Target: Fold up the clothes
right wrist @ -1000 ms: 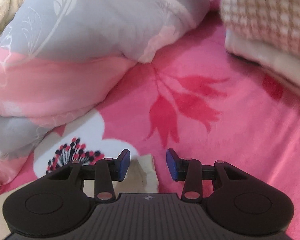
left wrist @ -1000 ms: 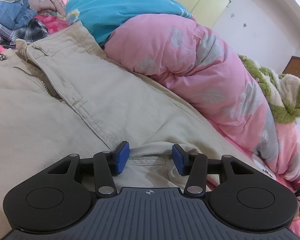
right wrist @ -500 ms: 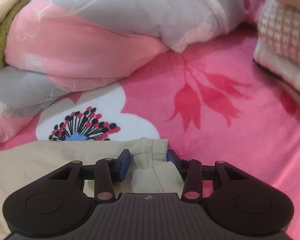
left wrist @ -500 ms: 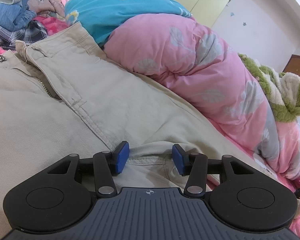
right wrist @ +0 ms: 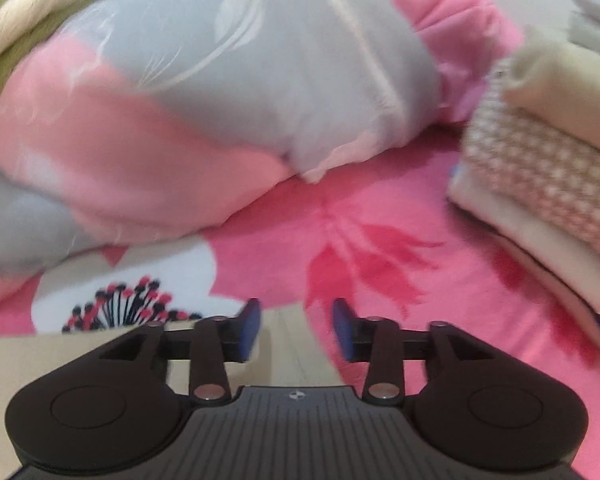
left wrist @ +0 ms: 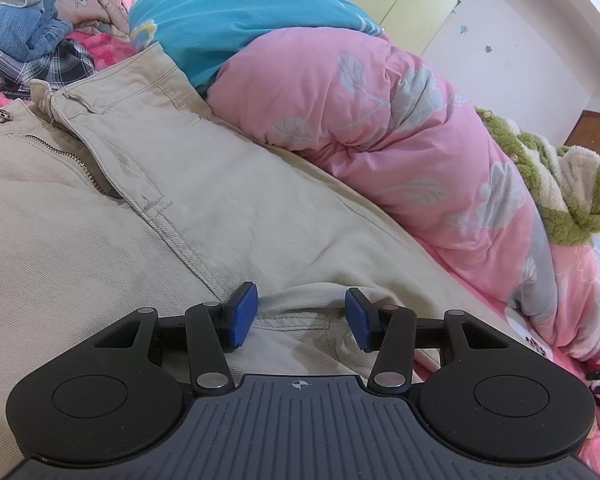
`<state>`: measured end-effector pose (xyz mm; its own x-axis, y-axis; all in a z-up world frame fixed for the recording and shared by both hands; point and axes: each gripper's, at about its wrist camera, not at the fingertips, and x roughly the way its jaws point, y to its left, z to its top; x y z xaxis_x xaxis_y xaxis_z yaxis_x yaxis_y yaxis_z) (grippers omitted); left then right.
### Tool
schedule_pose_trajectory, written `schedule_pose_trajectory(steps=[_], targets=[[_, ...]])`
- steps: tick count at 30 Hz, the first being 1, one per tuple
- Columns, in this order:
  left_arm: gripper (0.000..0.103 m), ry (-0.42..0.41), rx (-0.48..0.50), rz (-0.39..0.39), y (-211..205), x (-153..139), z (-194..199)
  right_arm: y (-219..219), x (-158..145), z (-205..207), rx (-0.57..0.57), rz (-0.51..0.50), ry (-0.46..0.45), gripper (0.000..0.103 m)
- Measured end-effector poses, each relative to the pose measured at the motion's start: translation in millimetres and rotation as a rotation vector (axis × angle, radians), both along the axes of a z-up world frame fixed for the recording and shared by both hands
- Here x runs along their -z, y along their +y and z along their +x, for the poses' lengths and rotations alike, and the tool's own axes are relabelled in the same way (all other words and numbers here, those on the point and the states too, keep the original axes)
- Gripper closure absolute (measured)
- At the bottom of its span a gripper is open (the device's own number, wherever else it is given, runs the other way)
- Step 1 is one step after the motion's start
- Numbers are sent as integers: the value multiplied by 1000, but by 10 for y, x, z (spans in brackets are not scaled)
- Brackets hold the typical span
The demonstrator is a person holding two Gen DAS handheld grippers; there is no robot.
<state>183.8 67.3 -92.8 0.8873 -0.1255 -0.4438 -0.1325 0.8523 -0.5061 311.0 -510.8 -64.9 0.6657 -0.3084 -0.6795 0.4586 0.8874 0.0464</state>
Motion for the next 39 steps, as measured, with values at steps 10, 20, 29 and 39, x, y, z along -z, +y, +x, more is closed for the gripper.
schedule_pose_trajectory(steps=[10, 20, 29, 39], targets=[[55, 2, 0, 3, 0, -4, 3, -41, -453, -509, -11, 6, -79, 42], [55, 2, -1, 1, -4, -2, -1, 65, -571, -682, -60, 153, -113, 41], [55, 3, 0, 5, -1, 1, 3, -447, -144, -196, 43, 314, -46, 41], [54, 3, -1, 6, -15, 6, 7, -414, 329, 212, -73, 234, 72, 87]])
